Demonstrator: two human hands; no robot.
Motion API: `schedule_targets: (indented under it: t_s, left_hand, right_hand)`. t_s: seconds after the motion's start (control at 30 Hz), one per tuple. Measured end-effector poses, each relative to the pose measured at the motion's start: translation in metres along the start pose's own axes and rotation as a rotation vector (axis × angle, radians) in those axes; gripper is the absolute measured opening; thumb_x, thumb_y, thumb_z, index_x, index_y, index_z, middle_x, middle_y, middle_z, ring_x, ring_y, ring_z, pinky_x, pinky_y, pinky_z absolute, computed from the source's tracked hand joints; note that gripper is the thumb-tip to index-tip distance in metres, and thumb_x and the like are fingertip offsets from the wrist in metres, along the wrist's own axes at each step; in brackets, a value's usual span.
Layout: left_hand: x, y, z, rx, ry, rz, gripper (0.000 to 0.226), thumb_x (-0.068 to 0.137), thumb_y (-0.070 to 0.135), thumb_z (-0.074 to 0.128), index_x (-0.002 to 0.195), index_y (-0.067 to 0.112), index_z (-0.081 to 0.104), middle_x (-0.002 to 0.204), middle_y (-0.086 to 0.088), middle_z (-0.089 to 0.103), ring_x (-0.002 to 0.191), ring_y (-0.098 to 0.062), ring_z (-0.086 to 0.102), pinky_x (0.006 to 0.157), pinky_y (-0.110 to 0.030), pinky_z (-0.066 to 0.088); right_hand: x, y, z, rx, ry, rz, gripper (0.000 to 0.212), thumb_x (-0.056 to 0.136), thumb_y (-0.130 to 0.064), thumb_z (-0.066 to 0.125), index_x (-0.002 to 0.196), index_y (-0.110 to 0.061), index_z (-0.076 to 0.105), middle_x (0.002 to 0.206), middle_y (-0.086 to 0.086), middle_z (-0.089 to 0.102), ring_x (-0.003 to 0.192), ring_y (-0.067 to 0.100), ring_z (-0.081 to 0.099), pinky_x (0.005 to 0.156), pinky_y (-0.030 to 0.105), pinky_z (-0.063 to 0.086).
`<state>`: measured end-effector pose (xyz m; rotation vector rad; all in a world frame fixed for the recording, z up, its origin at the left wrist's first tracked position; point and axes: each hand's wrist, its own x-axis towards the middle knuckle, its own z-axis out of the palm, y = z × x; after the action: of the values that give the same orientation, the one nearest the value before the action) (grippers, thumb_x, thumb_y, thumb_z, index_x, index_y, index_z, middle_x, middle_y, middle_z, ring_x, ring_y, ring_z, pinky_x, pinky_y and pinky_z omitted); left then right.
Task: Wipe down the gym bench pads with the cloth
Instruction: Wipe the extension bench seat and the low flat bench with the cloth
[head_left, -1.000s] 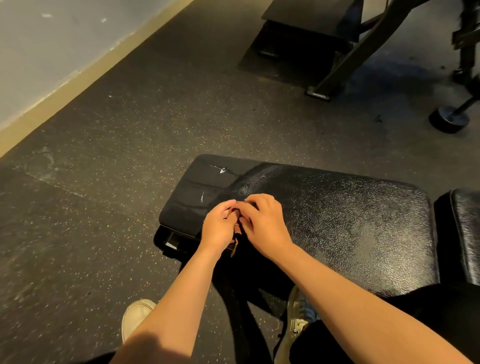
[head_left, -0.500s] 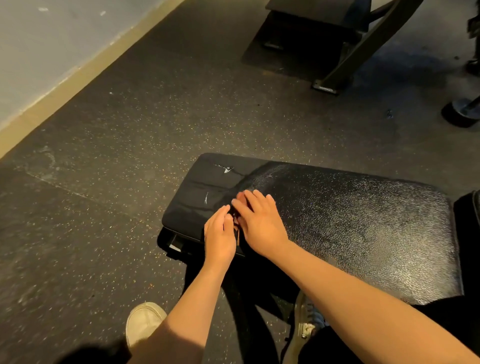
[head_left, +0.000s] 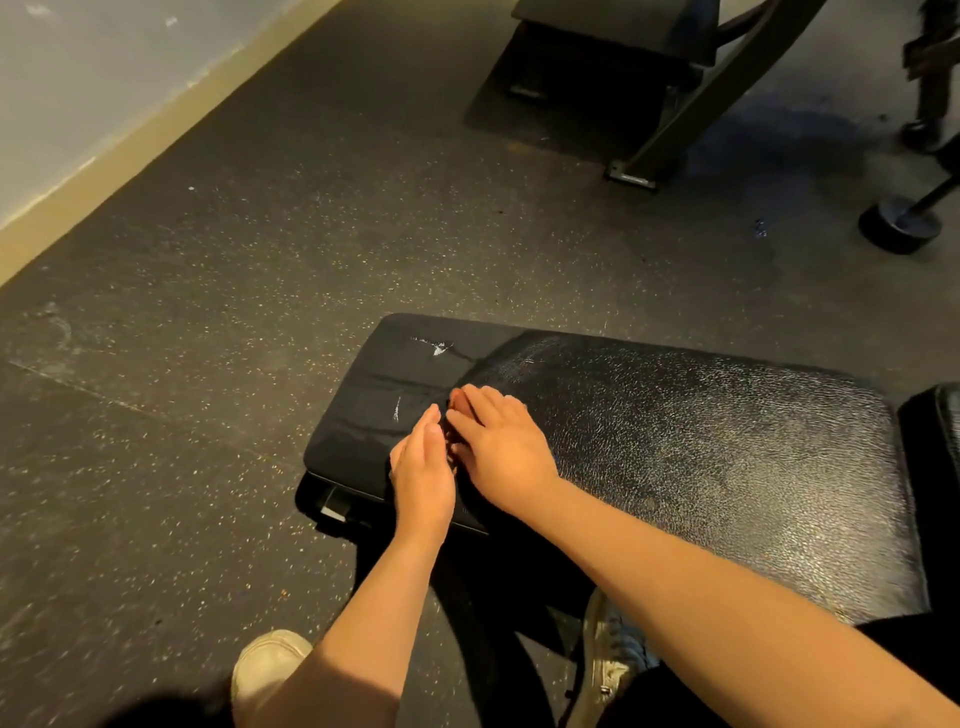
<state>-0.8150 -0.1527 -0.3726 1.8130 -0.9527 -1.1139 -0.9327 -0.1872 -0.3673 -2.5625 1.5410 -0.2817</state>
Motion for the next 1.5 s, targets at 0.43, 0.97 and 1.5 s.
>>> schedule_targets:
  t_s: [0.43, 0.97, 1.5]
  left_hand:
    - [-0.009, 0.004, 0.003, 0.070, 0.014, -0.014, 0.043, 0.107, 0.041, 0.030, 0.145, 0.039, 0.050, 0.129, 0.018, 0.048, 0.139, -0.012, 0.035, 0.120, -0.044, 0.023]
    - [0.000, 0.014, 0.020, 0.379, 0.011, 0.033, 0.045, 0.107, 0.039, 0.027, 0.149, 0.038, 0.043, 0.147, 0.014, 0.048, 0.138, -0.010, 0.023, 0.114, -0.038, 0.013]
    - [0.027, 0.015, 0.038, 0.471, 0.003, 0.228, 0.042, 0.107, 0.035, 0.031, 0.145, 0.032, 0.050, 0.150, 0.021, 0.042, 0.123, 0.000, 0.024, 0.114, -0.038, 0.015]
  right_hand:
    - [0.003, 0.008, 0.002, 0.101, 0.129, -0.016, 0.028, 0.095, -0.023, 0.049, 0.114, -0.015, 0.068, 0.126, 0.000, 0.059, 0.108, 0.025, 0.054, 0.092, 0.040, 0.042]
    - [0.001, 0.041, -0.003, 0.053, 0.060, -0.074, 0.034, 0.094, -0.026, 0.049, 0.124, -0.019, 0.064, 0.134, 0.003, 0.055, 0.118, 0.026, 0.050, 0.102, 0.043, 0.037]
    - [0.037, 0.103, -0.029, 0.047, 0.123, 0.167, 0.016, 0.093, -0.031, 0.048, 0.100, -0.029, 0.063, 0.108, -0.009, 0.060, 0.102, 0.022, 0.055, 0.086, 0.041, 0.047]
